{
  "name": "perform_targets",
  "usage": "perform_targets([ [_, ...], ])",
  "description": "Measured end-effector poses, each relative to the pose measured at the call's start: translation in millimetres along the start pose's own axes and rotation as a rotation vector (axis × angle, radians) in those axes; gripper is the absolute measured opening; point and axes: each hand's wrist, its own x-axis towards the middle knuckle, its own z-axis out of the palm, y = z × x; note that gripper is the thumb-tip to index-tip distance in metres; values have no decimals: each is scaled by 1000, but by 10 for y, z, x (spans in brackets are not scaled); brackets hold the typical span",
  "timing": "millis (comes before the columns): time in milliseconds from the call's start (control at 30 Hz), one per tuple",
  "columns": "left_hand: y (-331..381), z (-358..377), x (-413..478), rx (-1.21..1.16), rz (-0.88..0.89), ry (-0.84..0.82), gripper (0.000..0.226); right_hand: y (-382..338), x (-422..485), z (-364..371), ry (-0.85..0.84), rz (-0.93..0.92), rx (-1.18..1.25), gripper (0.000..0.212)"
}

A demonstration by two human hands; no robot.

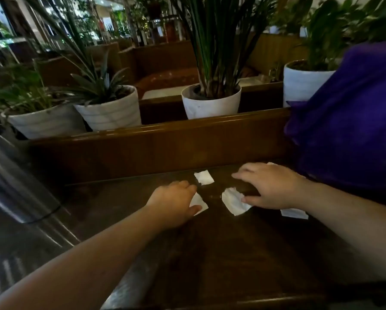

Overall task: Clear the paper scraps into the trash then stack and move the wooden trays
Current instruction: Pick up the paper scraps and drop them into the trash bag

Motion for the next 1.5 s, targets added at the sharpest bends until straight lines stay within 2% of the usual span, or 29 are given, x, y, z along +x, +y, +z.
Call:
perform_targets([
  [167, -13, 128, 34, -9, -60, -53, 49, -69, 65, 121, -67, 10, 14, 55],
  [367, -34, 199, -3, -6, -27, -51, 36, -114, 150, 264, -76, 47, -3, 52],
  [467, -30, 186, -39, -5, -4, -13, 29, -124, 171, 348, -107, 60, 0, 42],
  [633, -14, 72, -81, -68, 15, 99, 27, -114, 107, 368, -6, 72, 94, 21],
  [900, 228, -53, -58, -143, 149, 217, 27, 504, -450, 235, 222, 245, 224, 21],
  [1000, 348, -56, 16, -160, 191, 245, 28, 620, -615, 303, 165, 303, 202, 23],
  [1167, 534, -90, 131, -170, 272, 315, 24, 633, -776, 473, 12, 298, 185, 32],
  [1267, 612, -156, 198, -189, 286, 326, 24, 626, -829, 580, 26, 284, 214, 37],
  [1500, 390, -162, 570, -111, 158, 357, 24, 598, -877, 670, 129, 269, 224, 8],
])
